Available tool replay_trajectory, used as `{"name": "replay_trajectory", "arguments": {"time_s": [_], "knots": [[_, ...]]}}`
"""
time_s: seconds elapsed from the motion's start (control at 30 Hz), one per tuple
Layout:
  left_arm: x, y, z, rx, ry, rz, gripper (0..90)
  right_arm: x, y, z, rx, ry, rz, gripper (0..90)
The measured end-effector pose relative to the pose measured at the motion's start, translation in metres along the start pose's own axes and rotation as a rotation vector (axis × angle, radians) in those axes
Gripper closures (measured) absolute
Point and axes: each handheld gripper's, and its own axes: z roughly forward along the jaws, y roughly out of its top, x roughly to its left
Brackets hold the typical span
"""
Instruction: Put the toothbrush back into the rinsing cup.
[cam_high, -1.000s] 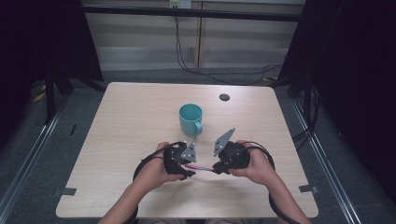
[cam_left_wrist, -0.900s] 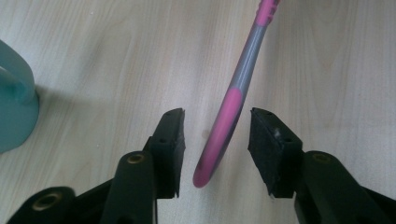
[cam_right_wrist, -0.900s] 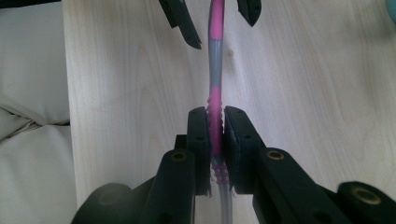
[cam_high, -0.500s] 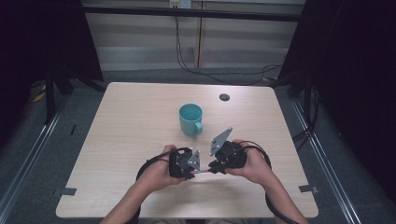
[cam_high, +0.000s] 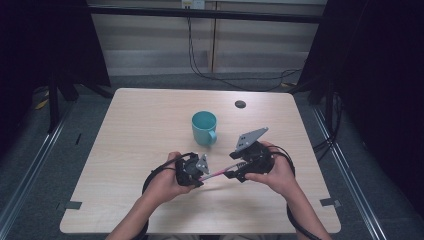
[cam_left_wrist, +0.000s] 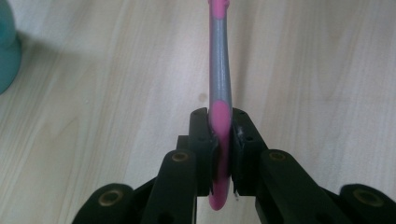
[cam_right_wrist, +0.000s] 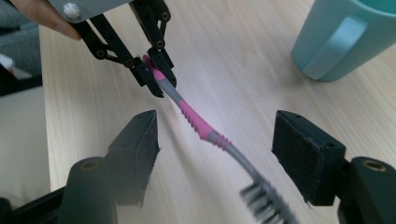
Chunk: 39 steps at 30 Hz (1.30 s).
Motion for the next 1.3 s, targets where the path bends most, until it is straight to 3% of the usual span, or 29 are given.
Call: {"name": "replay_trajectory", "arguments": {"time_s": [0.13, 0.37, 0.63, 0.87, 1.17, 1.3], "knots": [[0.006, -0.005, -0.002, 0.003, 0.006, -0.033, 81.4, -0.005, -0.004, -0.007, -0.044, -0.007, 0.043, 31.1], [0.013, -0.013, -0.005, 0.008, 0.017, -0.087, 81.4, -0.008, -0.008, -0.017, -0.062, -0.031, 0.074, 30.2], [0.017, -0.02, -0.014, -0.03, 0.026, -0.145, 81.4, -0.013, -0.02, -0.021, -0.093, -0.033, 0.124, 30.2], [0.019, -0.023, -0.02, -0.091, 0.03, -0.186, 81.4, -0.016, -0.031, -0.014, -0.115, -0.02, 0.181, 29.9], [0.017, -0.021, -0.015, -0.127, 0.009, -0.213, 81.4, -0.015, -0.037, 0.002, -0.168, 0.014, 0.253, 31.1], [0.016, -0.021, -0.014, -0.151, 0.001, -0.23, 81.4, -0.015, -0.039, 0.009, -0.223, 0.036, 0.305, 32.3]]}}
